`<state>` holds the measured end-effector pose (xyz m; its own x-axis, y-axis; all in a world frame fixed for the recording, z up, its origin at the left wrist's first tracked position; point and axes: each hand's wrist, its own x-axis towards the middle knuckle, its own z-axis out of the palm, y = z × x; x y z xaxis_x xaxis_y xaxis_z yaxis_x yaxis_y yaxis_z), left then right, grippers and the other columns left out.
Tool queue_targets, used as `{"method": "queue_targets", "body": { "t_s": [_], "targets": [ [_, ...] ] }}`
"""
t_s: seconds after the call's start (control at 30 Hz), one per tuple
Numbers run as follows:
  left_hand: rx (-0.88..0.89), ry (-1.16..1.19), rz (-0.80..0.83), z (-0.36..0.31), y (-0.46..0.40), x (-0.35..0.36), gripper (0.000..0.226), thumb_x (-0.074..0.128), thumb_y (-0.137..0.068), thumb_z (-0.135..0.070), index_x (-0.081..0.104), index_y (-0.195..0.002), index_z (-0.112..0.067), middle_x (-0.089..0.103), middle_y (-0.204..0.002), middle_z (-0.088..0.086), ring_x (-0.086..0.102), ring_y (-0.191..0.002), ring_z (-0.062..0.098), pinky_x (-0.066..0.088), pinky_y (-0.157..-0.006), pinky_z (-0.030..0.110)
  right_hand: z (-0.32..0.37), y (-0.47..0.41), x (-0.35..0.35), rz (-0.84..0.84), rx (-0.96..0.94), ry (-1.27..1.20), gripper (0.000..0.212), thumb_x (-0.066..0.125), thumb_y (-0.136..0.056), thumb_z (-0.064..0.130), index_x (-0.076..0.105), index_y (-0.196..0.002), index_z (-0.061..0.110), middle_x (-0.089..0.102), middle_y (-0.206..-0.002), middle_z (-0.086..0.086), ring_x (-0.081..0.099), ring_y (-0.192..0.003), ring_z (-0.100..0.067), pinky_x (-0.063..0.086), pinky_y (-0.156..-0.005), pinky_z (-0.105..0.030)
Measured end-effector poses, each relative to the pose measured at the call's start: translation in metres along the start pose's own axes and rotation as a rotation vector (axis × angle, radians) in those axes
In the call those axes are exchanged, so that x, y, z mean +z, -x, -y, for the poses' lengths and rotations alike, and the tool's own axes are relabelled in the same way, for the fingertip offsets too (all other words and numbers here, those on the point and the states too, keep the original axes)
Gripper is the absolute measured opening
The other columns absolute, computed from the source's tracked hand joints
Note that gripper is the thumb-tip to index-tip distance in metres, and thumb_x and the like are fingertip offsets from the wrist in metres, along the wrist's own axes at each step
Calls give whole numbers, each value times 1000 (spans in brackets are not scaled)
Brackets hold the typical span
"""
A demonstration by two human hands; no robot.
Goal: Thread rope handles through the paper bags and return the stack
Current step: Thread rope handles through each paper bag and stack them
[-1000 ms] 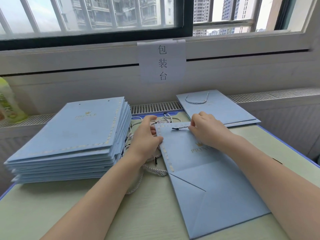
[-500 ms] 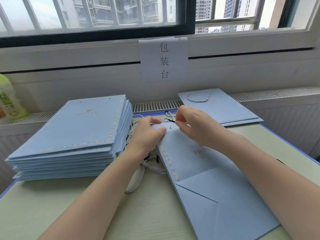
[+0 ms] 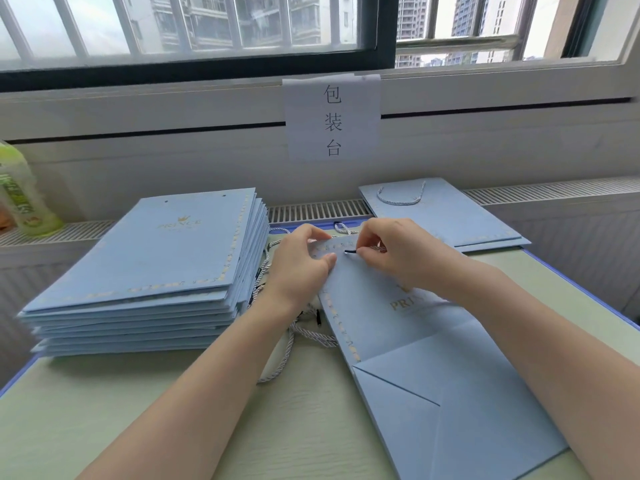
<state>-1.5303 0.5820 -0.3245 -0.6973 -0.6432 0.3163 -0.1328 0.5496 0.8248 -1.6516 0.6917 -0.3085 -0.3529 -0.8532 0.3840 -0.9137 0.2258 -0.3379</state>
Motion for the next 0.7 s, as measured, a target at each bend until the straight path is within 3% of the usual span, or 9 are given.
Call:
{"method": "queue_targets", "body": {
  "t_s": [0.13,0.27,0.37,0.5,0.7],
  "targets": [
    [39,-53,-46,1,1,2,21,64,-85,-8,56,-101,-18,59,-110,9,57,-100,23,48,-86,36,5,2,-2,47,83,-49,10,53,-89,20,58,-84,13,55,-74,3,60,-70,-28,53,-63,-40],
    [112,-119,-100,2,1,5,20,63,-85,-7,54,-99,-19,53,-106,6,51,-95,17,35,-76,23,8,2,-1,20,99,-89,16,54,-88,22,55,-77,11,52,-69,2,49,-60,-18,48,-49,-28],
    [169,-161,-149,1,3,6,20,63,-84,-6,58,-102,-16,48,-100,2,49,-90,17,34,-74,23,8,1,-1,4,123,-134,18,54,-88,21,57,-78,7,51,-68,2,45,-54,-13,39,-35,-19],
    [220,-198,-227,0,2,5,25,63,-83,-4,60,-106,-13,45,-100,-1,47,-97,17,36,-81,23,8,1,2,-27,57,-151,14,60,-86,22,55,-73,18,52,-66,12,46,-57,-1,35,-51,-10],
    [338,-243,-230,-2,3,8,21,65,-83,-4,60,-101,-10,47,-98,-4,37,-96,13,26,-78,15,10,-1,8,-145,18,-260,20,61,-86,24,52,-68,25,52,-61,10,45,-56,-4,38,-54,-24]
  ]
}}
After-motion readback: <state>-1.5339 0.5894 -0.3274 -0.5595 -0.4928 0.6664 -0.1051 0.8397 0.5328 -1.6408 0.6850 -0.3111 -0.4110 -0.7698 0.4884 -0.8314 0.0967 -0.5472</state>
